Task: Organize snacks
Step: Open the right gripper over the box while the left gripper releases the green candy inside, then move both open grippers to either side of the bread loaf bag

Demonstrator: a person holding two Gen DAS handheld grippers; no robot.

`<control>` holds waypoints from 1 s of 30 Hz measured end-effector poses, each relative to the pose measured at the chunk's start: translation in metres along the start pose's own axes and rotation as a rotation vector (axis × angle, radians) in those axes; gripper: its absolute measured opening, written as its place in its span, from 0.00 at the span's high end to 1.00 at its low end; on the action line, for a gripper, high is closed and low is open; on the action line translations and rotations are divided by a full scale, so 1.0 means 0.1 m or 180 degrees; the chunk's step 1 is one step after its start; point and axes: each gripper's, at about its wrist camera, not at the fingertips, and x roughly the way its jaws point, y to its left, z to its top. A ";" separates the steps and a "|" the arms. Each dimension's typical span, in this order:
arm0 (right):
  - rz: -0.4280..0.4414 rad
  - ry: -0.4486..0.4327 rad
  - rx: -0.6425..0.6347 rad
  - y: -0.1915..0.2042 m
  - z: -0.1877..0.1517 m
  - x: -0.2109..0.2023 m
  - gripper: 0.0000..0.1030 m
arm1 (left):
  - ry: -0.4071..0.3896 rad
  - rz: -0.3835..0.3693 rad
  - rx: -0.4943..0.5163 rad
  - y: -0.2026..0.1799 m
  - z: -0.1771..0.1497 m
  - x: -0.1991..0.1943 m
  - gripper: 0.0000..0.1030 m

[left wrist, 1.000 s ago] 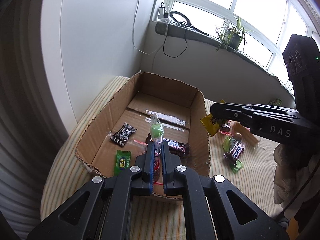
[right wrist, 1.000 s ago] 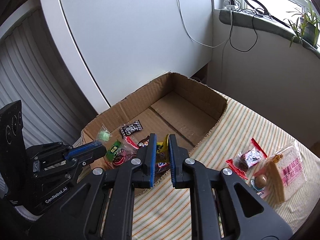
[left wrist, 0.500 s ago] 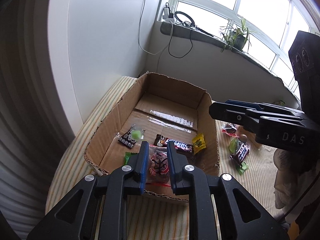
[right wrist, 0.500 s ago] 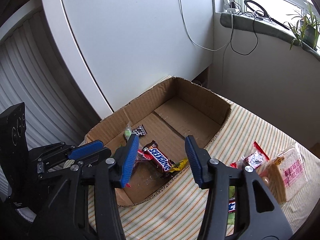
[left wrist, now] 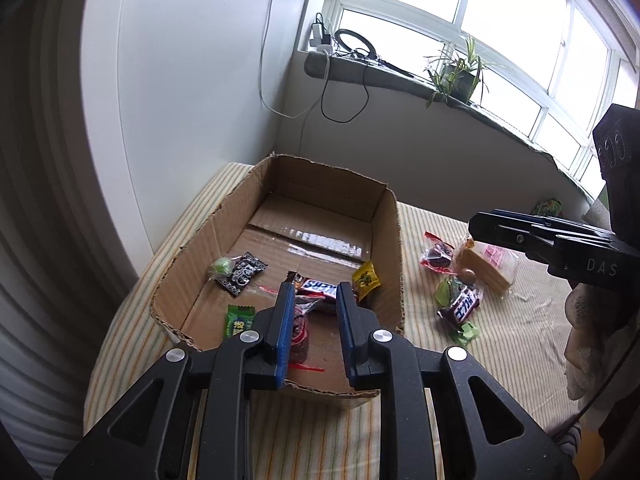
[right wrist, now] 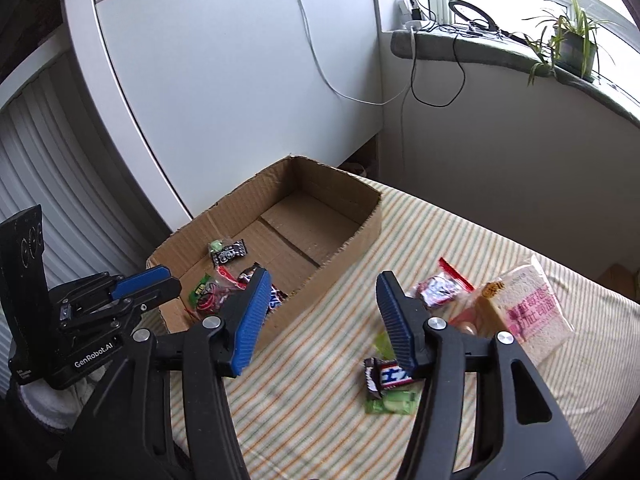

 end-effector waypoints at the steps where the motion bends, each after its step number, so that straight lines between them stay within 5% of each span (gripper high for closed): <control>1: -0.0037 -0.0006 0.0015 -0.07 -0.03 -0.06 0.44 | 0.0007 -0.0029 0.0012 -0.03 -0.01 0.00 0.81; 22: -0.0594 0.0092 0.0437 -1.27 -0.60 -0.52 0.44 | 0.0304 -0.0515 0.0455 -0.93 -0.16 0.28 0.81; 30: -0.0586 0.0102 0.0614 -1.65 -0.65 -0.51 0.44 | 0.0411 -0.0619 0.0459 -1.13 -0.15 0.45 0.81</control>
